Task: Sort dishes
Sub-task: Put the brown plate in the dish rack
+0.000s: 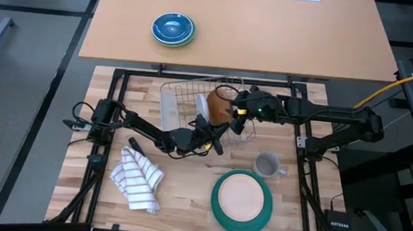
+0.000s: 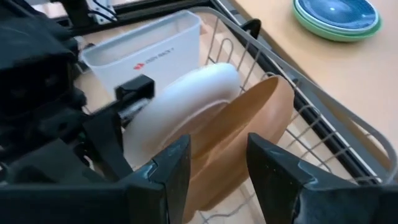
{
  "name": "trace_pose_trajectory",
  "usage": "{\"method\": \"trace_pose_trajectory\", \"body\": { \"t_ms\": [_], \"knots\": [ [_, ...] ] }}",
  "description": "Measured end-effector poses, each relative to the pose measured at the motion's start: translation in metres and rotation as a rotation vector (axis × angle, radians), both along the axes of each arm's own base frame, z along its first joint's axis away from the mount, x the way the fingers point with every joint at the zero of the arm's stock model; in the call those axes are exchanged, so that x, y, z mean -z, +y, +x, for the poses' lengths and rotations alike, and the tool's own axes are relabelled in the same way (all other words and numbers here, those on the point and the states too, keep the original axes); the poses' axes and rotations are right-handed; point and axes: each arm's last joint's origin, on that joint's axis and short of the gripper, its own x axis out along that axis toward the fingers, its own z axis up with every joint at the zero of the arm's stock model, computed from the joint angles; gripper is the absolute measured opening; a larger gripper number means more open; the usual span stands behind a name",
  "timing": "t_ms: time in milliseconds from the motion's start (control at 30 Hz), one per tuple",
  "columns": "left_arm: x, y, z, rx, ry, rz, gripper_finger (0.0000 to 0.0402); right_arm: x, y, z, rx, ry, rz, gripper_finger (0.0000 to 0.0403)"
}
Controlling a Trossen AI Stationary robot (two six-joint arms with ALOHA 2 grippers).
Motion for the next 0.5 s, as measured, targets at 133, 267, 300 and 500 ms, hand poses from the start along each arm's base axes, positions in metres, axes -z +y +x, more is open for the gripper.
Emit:
{"method": "trace_pose_trajectory", "body": {
  "t_ms": [133,267,300,500],
  "knots": [
    [0.0000,-0.0005,0.0004,0.025,0.003,0.009,0.0000,-0.0012,0.0007,0.0012,-0.023,-0.018,0.014,0.0159],
    [0.0009,-0.0009,0.0008,0.034,0.016,0.016,0.0000,-0.0009,0.0012,0.0012,-0.037,-0.016,0.025,0.0159],
    [0.0017,-0.0009,0.0008,0.035,0.024,0.016,0.0000,-0.0008,0.0015,0.0011,-0.042,-0.015,0.028,0.0159],
    [0.0041,-0.0010,0.0011,0.035,0.049,0.016,0.0000,-0.0003,0.0016,0.0008,-0.045,-0.007,0.027,0.0159]
  ]
}}
